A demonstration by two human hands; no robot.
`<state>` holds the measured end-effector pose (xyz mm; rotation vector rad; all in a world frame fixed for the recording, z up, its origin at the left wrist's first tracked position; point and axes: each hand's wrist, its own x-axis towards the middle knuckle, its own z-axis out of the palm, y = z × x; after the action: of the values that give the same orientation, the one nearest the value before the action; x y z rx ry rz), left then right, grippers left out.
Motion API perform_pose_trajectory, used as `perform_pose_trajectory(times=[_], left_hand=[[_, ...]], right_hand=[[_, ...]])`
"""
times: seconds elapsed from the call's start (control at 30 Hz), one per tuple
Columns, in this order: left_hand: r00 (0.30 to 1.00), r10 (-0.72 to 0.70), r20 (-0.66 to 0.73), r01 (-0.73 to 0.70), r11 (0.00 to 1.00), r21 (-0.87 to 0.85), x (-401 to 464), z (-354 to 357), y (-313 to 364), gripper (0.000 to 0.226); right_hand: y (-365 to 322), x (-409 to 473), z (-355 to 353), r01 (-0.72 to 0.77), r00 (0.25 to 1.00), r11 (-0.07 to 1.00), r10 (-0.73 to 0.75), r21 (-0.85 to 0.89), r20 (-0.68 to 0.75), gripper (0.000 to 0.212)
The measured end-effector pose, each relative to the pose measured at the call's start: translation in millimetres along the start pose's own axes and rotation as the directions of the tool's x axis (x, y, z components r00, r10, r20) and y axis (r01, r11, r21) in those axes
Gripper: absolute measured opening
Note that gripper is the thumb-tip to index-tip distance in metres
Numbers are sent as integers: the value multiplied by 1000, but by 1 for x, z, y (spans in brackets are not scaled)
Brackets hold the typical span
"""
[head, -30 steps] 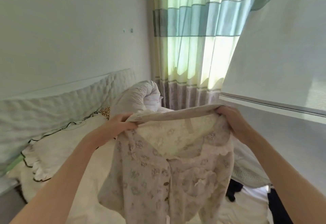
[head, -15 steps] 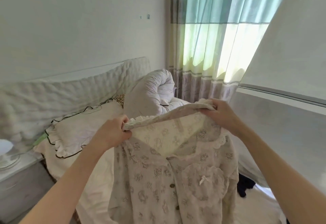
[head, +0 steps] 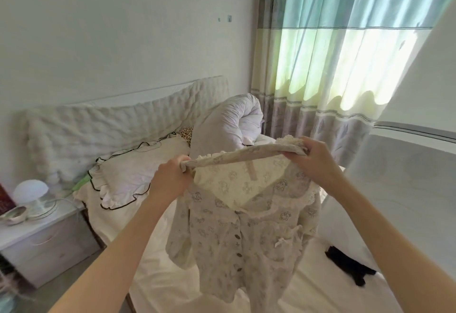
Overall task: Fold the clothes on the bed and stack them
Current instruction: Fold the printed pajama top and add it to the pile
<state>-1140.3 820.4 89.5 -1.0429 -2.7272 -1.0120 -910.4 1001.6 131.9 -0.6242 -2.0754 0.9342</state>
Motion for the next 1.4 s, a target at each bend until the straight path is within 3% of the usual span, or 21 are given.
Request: perform_pose_trajectory(times=[0.1,0.23,0.33,0.47,0.53,0.63,0.7,0.8,0.87,0.97,1.03,1.1,1.23,1.3,1.4], left_hand=[[990,85,112,-69,988,-138,0,1,-3,28],[969,247,-15,-246,955,-165,-2,4,-6,30],[967,252,-35,-253,937,-241,-1,6,-2,22],[939,252,232,-152,913,-378,-4,6,-2,33],[874,303,380,-110,884,-454,-7,5,-7,15],[790,359,498,-69,858,-508,-14,9,-7,16],[857,320,403,-165,913,-374,-13,21,-3,21],[974,221,45,-212,966,-144,-5,33,0,4],[977,181,-112,-194,974,-116,-2,32,0,14],[956,167,-241,-180,983,-33,-4,26,0,20],[963,222,-152,-229,973,-27,-4,23,-2,23],[959,280,40,-262,933,-245,-4,22,-2,35],[919,232,320,-49,870,-491,-17,21,4,22],[858,279,430,37,803,-594,-26,15,8,11],[674,417,609,88,774,-627,-35,-3,9,48]], right_hand=[[8,-1,2,-55,998,998,56,27,-23,18],[10,3,-1,-90,995,993,93,76,-28,12],[2,8,-2,-58,997,991,62,117,-34,9],[-7,11,-9,-22,996,985,36,170,-84,15],[-7,9,-13,-21,995,986,37,164,-91,16],[-6,6,-16,-47,993,988,62,149,-102,15],[-6,5,-16,-60,993,992,71,111,-98,12],[-7,4,-15,-40,998,997,37,-61,-47,16],[-6,1,-17,5,1000,988,-5,-154,3,19],[1,-5,-23,31,993,949,6,-313,117,11],[11,-10,-26,5,989,931,50,-365,140,16],[19,-13,-28,-48,992,945,83,-323,95,22],[29,-14,-31,-124,992,977,122,-173,-20,23],[31,-15,-35,-169,985,980,166,-100,-42,21],[35,-18,-41,-223,974,975,224,21,-34,18]])
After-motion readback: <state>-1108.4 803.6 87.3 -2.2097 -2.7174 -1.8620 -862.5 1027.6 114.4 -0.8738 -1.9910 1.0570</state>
